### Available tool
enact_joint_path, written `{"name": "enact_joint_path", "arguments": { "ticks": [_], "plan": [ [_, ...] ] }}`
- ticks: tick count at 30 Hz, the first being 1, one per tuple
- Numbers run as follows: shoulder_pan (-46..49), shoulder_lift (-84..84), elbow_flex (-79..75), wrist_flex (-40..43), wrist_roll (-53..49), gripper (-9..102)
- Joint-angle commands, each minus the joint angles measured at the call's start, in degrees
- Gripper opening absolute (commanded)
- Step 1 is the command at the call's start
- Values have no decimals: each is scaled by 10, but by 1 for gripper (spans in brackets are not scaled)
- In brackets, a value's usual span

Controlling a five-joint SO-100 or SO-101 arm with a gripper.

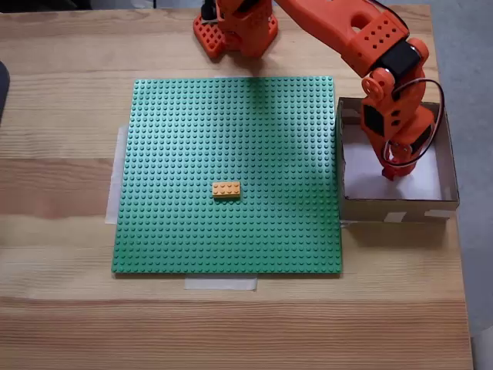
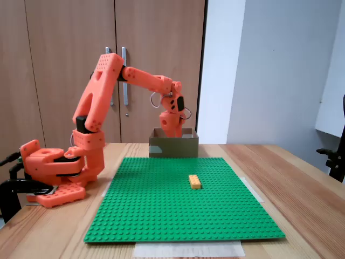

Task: Pick the red lego block and put it in the box.

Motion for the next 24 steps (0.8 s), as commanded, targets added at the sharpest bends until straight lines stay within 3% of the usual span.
{"name": "enact_joint_path", "arguments": {
  "ticks": [1, 7, 9, 13, 15, 21, 24],
  "plan": [
    [-6, 6, -27, 5, -33, -1],
    [1, 32, -40, -14, -100, 7],
    [-1, 35, -40, -5, -96, 16],
    [-10, 42, -26, 1, -74, 22],
    [-12, 45, -26, -1, -71, 31],
    [-12, 106, -13, -5, -22, 26],
    [-4, 260, 43, -11, -12, 23]
  ]
}}
